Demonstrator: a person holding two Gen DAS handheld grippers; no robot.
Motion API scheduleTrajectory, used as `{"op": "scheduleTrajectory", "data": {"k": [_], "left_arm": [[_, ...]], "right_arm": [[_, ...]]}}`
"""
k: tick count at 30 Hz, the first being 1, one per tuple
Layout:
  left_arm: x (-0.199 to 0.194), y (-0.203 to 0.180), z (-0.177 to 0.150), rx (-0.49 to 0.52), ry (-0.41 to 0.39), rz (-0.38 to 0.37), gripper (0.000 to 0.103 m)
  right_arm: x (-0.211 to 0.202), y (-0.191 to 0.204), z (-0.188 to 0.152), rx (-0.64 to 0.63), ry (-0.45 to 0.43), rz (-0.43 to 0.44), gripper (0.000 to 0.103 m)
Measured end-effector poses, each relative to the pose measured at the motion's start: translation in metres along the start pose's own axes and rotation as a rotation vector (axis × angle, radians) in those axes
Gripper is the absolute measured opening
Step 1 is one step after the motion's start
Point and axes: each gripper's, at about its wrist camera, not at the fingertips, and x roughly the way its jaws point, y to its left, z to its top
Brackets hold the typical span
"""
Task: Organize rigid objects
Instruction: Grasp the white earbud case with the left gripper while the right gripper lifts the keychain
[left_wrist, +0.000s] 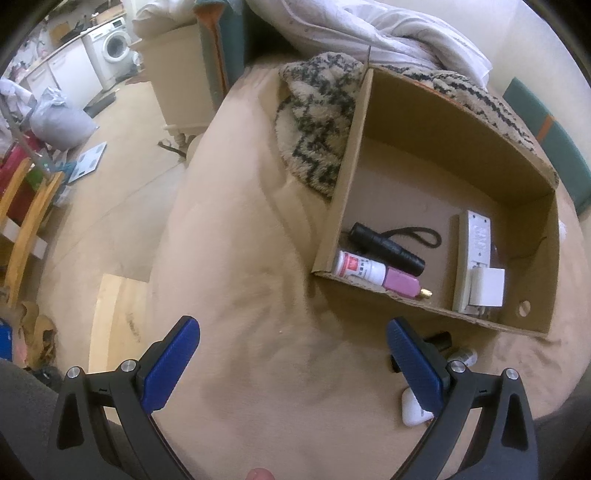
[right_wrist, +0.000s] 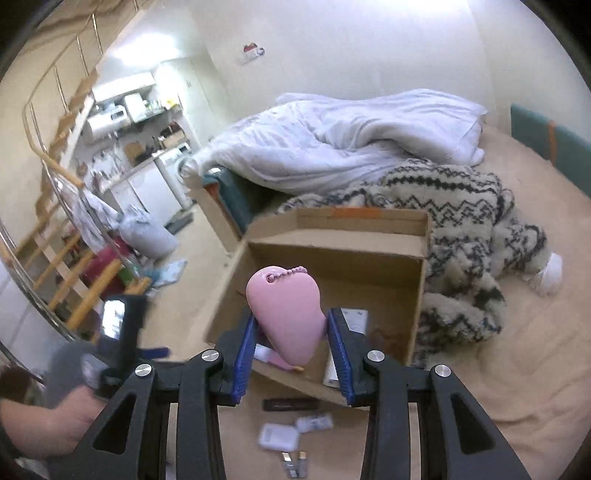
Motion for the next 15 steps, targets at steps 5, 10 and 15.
{"op": "scheduleTrajectory", "data": {"k": [5, 10, 15], "left_arm": [[0.005, -0.003, -0.003, 0.022, 0.014, 0.015, 0.101], [0.005, -0.017, -0.009, 0.067, 0.023, 0.02, 0.101], [0.004, -0.04, -0.023, 0.046, 0.053, -0.018, 0.101]], "right_arm": [[0.011, -0.019, -0.013, 0.097, 0.046, 0.025, 0.04], [0.014, -0.027, -0.014, 0.132, 0.05, 0.033, 0.04], [0.017, -0.034, -0.015, 0.175, 0.067, 0.036, 0.04]]}}
